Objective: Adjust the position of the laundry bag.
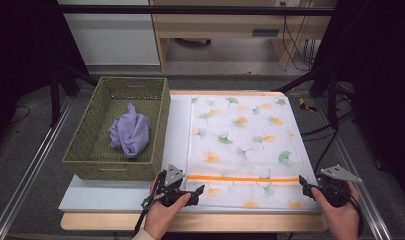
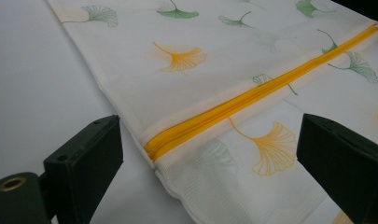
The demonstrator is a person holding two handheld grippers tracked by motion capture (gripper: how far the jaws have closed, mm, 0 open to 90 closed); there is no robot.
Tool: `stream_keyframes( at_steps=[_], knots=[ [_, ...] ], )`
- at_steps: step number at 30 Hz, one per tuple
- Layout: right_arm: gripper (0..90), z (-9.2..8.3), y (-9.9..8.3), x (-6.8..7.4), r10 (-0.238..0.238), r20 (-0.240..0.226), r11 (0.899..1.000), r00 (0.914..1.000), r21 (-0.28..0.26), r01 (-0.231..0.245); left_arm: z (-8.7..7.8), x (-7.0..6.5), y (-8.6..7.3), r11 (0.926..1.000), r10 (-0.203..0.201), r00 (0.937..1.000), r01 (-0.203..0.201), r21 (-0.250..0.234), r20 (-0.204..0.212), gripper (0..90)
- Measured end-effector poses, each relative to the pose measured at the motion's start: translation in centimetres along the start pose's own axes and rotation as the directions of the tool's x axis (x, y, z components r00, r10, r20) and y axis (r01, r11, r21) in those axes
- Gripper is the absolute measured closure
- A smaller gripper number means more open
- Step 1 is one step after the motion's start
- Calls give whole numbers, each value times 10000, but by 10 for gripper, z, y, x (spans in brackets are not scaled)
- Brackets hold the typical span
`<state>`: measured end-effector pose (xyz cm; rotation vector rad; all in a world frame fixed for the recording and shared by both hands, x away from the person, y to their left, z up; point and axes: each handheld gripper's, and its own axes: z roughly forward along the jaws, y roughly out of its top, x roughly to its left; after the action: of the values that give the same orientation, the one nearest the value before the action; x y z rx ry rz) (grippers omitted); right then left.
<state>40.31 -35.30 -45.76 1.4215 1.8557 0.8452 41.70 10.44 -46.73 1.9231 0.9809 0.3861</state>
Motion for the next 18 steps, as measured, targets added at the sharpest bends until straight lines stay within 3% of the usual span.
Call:
stream_keyframes(
  at_steps=[8,11,13,18],
  knots=[
    [196,-14,-9,3,450,-478,9989,9978,-97,-455,-9,-6,-3,9994,303,9990,-298,166,-335,68],
    [204,-22,-19,8,492,-701,9984,9963,313,-471,-10,-9,-4,9975,558,9971,-534,464,-517,73],
    [202,-23,-23,10,532,-772,9976,9956,486,-496,-6,-13,-6,9923,826,9945,-760,978,-647,73],
    [223,-18,-24,13,550,-886,9953,9945,848,-475,-2,-12,-8,9883,887,9937,-793,1303,-679,77]
  ],
)
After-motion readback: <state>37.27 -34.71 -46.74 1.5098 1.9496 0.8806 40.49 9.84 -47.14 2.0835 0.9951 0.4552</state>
